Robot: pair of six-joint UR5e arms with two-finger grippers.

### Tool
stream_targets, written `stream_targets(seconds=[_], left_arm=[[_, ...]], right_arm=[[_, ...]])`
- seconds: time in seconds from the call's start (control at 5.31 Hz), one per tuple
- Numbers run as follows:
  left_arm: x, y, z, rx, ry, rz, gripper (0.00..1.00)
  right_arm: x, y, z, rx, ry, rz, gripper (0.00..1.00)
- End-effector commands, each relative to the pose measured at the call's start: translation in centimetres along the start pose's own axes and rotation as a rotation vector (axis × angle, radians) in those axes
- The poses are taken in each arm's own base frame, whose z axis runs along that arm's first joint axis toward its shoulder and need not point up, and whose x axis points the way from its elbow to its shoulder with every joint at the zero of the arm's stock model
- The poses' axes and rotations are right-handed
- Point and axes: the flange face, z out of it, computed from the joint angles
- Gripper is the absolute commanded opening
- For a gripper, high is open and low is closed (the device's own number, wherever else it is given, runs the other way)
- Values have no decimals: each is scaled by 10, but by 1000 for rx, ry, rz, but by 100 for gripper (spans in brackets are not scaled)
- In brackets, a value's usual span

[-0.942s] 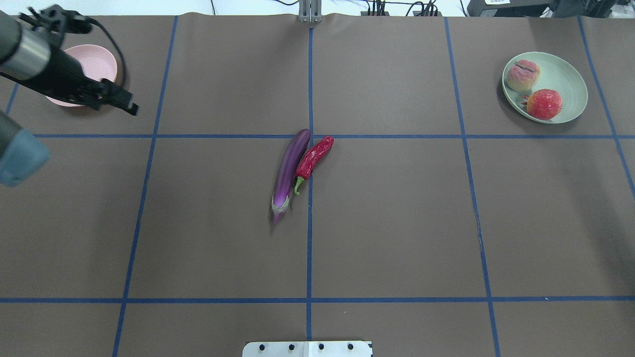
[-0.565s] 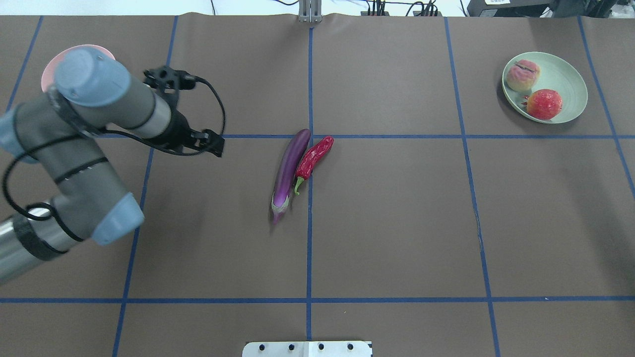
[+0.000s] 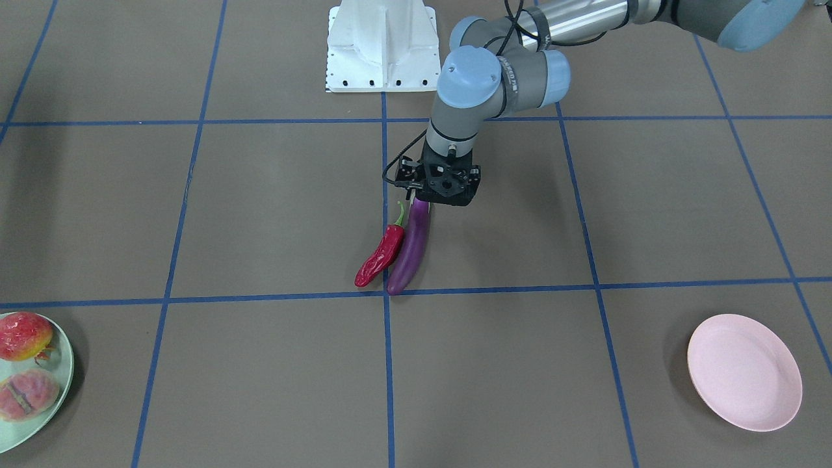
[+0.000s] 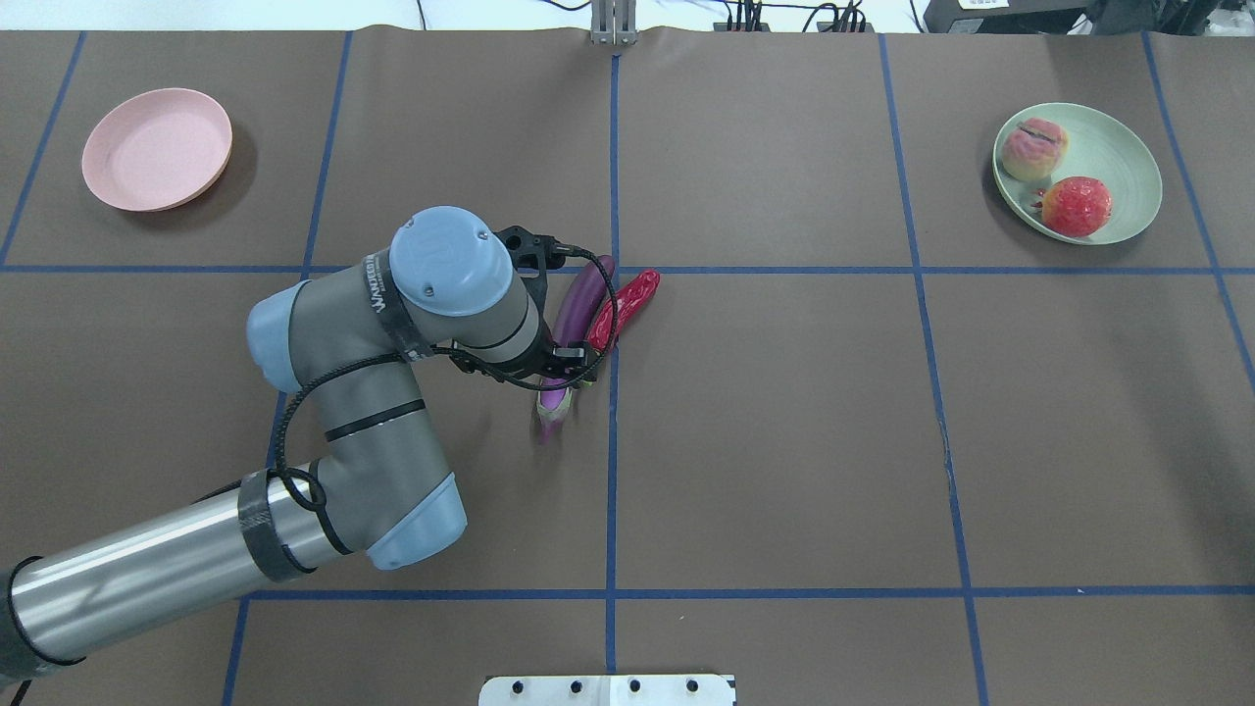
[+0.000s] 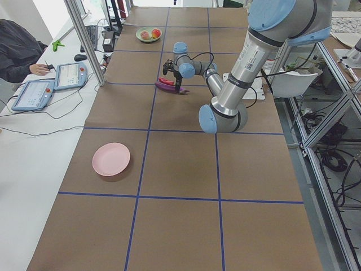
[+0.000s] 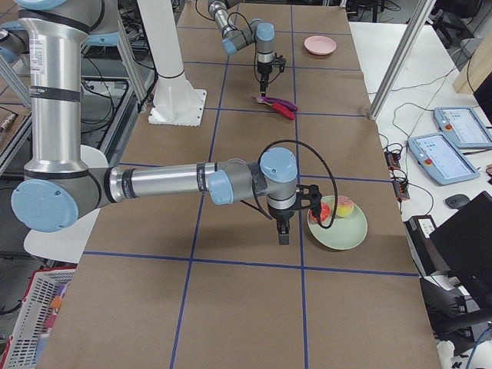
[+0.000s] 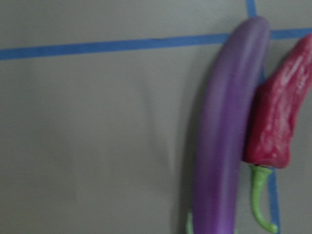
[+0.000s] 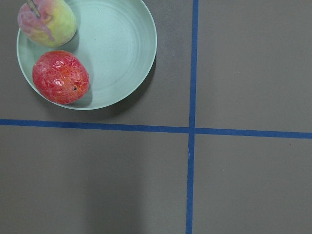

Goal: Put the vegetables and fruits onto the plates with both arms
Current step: 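Move the left gripper over the purple eggplant, then lower the left gripper and grasp the eggplant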

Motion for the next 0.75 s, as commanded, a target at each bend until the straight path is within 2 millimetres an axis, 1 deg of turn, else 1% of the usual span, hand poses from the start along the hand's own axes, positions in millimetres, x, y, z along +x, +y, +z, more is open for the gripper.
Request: stream_targets(seconds=[0.0, 0.38, 0.56], left_arm=[[11, -3, 8, -16, -8, 7, 73], [4, -5, 13, -17, -21, 1, 71], [4, -5, 13, -20, -20, 1, 69]], right_arm=[[-1, -1, 0, 1, -2, 2, 100], [-2, -2, -1, 3, -2, 6, 100], [-2, -2, -2, 4, -2, 5, 100]])
